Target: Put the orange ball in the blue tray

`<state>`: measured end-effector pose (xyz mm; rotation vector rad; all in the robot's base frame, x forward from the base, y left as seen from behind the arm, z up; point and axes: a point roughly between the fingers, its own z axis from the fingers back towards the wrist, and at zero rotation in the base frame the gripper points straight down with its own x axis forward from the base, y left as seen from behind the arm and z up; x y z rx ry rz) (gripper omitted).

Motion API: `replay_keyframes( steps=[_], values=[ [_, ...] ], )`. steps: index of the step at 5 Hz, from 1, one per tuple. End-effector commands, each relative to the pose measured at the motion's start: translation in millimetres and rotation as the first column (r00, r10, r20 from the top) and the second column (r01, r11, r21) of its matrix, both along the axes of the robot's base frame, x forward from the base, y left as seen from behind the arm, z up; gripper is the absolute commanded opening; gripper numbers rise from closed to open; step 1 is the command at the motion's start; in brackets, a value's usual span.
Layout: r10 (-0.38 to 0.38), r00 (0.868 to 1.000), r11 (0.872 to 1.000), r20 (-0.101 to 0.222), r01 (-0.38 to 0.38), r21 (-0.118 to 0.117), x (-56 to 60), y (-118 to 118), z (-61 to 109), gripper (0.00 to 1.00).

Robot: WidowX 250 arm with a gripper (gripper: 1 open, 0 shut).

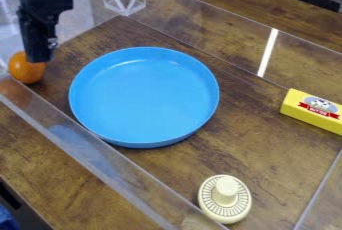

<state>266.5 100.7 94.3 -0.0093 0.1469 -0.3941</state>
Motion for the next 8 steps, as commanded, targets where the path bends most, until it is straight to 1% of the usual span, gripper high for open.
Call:
replay_keyframes(
  steps=[1, 2, 3, 4, 5, 6, 8],
  values=[
    [-0.025, 0.996, 0.999, 0.089, 0.022, 0.028, 12.6, -1, 29.0, 0.00],
    [-0.046, 0.994, 0.999, 0.098, 0.043, 0.029, 19.6, -14, 40.3, 0.00],
    [-0.069, 0.992, 0.997, 0.107, 0.066, 0.033, 29.4, -29, 51.8, 0.00],
    [-0.073, 0.990, 0.997, 0.117, 0.070, 0.026, 36.5, -37, 58.6, 0.00],
    [-0.081, 0.990, 0.997, 0.117, 0.079, 0.022, 37.5, -36, 55.5, 1.00],
    [-0.097, 0.988, 0.995, 0.118, 0.096, 0.019, 38.4, -37, 54.5, 1.00],
    [-0.102, 0.988, 0.995, 0.113, 0.101, 0.015, 38.5, -30, 47.5, 1.00]
  ],
)
